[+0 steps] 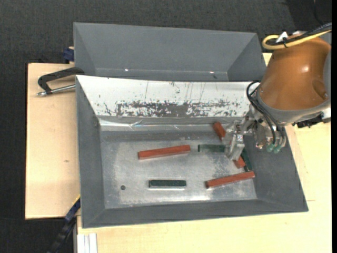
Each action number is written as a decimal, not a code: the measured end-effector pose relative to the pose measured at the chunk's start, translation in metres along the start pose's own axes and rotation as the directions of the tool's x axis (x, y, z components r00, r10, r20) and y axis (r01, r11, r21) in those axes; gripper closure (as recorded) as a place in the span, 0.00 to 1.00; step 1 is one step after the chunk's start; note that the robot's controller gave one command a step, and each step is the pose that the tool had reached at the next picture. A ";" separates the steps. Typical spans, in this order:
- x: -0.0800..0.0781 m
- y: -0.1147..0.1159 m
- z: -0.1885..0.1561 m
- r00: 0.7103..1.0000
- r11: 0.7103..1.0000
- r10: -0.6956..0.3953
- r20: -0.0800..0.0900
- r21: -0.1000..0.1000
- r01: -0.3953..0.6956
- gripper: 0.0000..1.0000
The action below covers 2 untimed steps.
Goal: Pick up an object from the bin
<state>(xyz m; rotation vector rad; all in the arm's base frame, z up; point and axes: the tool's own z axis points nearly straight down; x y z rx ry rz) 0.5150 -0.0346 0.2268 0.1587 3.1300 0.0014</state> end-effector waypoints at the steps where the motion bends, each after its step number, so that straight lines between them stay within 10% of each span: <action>1: 0.000 0.000 0.001 1.000 1.000 0.000 -0.001 0.000 0.000 1.00; 2: 0.000 0.000 0.001 1.000 1.000 -0.002 -0.001 0.000 0.002 1.00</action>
Offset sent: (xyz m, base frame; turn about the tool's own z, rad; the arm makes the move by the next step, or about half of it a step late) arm 0.0739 -0.0204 -0.0162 -0.0968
